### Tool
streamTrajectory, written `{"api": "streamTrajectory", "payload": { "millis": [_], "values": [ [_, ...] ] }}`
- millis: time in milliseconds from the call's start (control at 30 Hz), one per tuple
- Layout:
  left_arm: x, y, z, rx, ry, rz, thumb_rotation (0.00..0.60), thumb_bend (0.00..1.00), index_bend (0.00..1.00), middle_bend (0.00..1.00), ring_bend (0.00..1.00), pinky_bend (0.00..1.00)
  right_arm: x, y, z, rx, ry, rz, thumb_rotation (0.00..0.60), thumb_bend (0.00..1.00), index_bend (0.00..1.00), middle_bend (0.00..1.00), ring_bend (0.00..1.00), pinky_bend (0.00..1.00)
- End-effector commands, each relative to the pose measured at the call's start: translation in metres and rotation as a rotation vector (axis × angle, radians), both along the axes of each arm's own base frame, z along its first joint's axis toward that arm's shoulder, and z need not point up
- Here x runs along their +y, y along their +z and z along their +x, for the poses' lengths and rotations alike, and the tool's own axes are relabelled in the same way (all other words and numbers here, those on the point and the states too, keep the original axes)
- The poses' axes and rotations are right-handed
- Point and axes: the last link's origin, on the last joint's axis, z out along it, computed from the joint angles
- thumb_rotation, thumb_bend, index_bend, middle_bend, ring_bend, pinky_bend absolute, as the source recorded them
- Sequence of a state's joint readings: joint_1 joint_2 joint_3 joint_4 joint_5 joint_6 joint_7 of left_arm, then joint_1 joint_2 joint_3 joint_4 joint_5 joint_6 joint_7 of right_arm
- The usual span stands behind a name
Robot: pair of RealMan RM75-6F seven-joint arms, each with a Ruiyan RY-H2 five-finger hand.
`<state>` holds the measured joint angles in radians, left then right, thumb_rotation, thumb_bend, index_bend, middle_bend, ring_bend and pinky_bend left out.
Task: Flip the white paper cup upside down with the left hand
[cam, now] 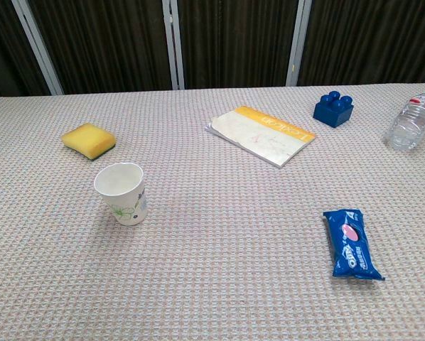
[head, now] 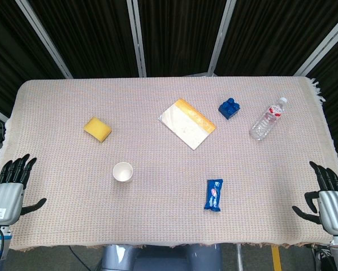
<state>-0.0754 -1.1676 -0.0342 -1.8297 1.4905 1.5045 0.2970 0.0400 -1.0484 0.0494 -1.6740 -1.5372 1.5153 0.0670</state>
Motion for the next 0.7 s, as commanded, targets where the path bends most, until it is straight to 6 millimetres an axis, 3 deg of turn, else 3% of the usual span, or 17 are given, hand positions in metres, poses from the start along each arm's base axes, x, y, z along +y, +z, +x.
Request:
{"api": "streamTrajectory", "payload": {
  "millis": [33,700],
  "values": [
    [-0.0006,0.0,0.0002,0.0,0.0,-0.001,0.6,0.01,0.0,0.0,0.0,0.0,0.0002,0.0002,0.0,-0.001,0.001,0.001,0.6,0.04,1.0,0.0,0.0,0.0],
    [0.0019,-0.0039,0.0062,-0.017,-0.01,-0.039,0.6,0.01,0.0,0.0,0.0,0.0,0.0009,0.001,0.0006,-0.002,-0.005,-0.002,0.6,0.04,1.0,0.0,0.0,0.0]
  ]
}}
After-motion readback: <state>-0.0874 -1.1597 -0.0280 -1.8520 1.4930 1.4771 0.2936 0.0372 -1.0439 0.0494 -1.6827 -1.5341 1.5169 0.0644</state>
